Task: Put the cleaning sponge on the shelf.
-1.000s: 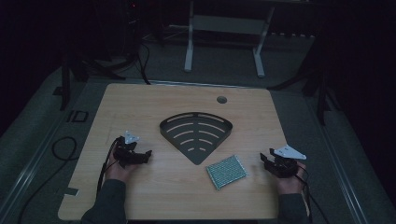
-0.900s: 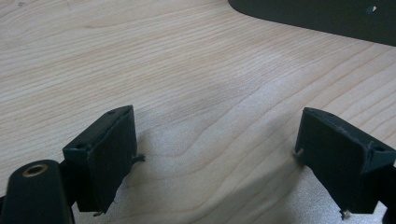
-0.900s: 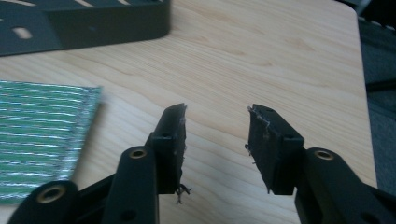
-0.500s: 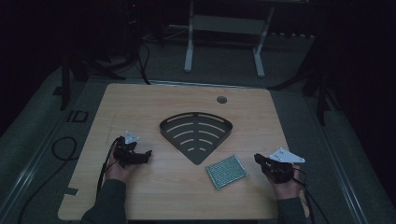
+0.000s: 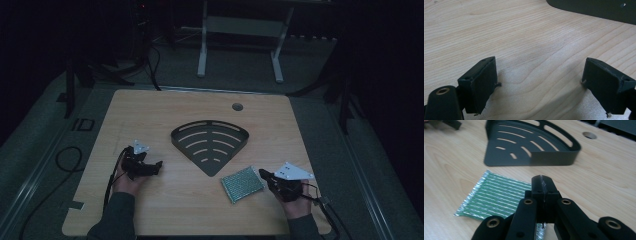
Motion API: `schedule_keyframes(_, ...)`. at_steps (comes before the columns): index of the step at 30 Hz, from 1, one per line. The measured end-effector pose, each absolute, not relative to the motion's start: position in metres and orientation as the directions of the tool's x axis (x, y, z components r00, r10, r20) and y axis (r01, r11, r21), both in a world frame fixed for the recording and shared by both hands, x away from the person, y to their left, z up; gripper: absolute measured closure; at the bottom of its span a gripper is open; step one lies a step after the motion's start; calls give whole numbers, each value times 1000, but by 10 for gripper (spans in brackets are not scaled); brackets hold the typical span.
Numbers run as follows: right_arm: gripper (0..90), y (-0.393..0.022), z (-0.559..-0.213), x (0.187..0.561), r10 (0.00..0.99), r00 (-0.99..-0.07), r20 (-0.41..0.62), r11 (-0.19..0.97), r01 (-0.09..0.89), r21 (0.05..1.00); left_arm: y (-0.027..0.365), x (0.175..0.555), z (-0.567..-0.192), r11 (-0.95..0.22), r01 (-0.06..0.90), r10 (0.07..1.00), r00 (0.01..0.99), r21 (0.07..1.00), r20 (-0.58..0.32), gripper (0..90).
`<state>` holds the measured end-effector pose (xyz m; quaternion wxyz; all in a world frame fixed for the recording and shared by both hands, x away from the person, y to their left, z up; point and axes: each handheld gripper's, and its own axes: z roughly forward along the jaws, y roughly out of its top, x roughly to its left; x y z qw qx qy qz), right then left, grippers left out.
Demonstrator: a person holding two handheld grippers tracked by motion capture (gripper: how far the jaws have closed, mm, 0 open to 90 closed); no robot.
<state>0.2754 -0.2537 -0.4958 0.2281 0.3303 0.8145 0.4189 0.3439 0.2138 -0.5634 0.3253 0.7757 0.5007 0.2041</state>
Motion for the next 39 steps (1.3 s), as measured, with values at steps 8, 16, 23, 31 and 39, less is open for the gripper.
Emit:
schedule_keyframes(8, 897, -238, -508, 279, 704, -706, -73, 451, 366, 814, 214, 344, -563, -287, 644, 910, 415, 709, -9, 130)
schedule_keyframes(16, 896, -240, -522, 281, 714, -698, -51, 454, 407, 793, 214, 344, -563, -286, 645, 910, 414, 709, -9, 130)
schedule_keyframes(23, 896, -242, -530, 273, 715, -698, -41, 464, 429, 775, 214, 344, -563, -286, 645, 910, 414, 709, -9, 130)
schedule_keyframes(31, 892, -242, -533, 275, 722, -690, -57, 475, 434, 766, 214, 344, -563, -285, 645, 911, 413, 709, -9, 130)
schedule_keyframes(39, 894, -252, -536, 278, 745, -664, -62, 470, 456, 756, 214, 344, -563, -285, 645, 911, 413, 709, -9, 130)
